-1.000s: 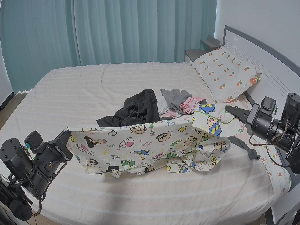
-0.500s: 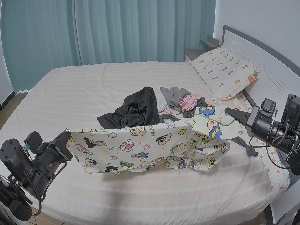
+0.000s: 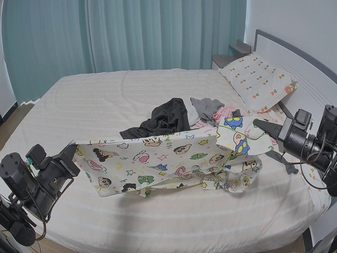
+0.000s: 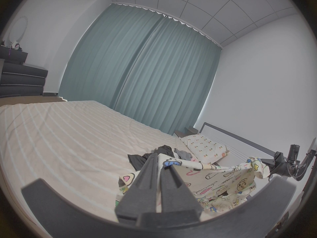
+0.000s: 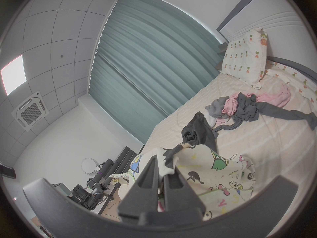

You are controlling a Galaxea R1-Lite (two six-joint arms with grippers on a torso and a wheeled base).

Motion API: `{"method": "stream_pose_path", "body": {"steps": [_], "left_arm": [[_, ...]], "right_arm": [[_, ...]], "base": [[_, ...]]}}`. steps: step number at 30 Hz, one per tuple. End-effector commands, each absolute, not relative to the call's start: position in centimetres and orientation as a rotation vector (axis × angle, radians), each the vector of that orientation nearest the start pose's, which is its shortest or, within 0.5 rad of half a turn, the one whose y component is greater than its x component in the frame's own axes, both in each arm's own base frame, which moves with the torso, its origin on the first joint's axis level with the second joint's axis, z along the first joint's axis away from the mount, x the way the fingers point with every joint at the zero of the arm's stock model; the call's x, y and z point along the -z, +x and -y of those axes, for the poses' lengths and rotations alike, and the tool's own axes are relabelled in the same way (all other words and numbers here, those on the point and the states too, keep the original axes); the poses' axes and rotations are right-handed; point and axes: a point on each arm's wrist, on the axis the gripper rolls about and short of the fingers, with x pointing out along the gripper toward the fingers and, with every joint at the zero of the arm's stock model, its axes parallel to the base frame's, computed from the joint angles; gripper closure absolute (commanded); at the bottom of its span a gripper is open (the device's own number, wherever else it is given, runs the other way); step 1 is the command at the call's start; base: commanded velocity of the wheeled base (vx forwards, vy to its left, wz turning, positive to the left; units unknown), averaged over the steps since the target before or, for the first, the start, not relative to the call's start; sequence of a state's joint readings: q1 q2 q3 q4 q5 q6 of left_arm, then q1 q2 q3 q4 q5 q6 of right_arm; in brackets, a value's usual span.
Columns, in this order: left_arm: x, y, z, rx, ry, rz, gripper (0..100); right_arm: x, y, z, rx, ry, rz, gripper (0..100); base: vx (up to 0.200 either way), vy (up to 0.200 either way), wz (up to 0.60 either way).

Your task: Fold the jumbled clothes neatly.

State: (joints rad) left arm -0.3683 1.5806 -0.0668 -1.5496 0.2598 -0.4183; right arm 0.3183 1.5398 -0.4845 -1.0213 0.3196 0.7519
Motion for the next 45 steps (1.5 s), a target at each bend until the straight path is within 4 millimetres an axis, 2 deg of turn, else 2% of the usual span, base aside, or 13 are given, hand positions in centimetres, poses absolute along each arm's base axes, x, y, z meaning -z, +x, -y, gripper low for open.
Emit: {"method": "stream_pose_path", "body": {"steps": [1, 29, 45], "left_arm": [[-13.4, 18.0, 6.0, 0.096, -0.427, 0.019, 100], [-14.4, 17.0, 5.1, 0.077, -0.438, 0.076, 100], [-15.3, 17.1, 4.7, 0.059, -0.448, 0.124, 100]], "right_arm": [[-18.4, 22.6, -8.6, -0.613, 0.724, -0.268, 100], [-19.5, 21.8, -11.4, -0.694, 0.717, -0.25, 100], [-20.2, 21.3, -11.6, -0.721, 0.717, -0.229, 100]], "base": [[0.0, 0.2, 0.0], [0.0, 0.2, 0.0], [0.0, 0.2, 0.0]]}}
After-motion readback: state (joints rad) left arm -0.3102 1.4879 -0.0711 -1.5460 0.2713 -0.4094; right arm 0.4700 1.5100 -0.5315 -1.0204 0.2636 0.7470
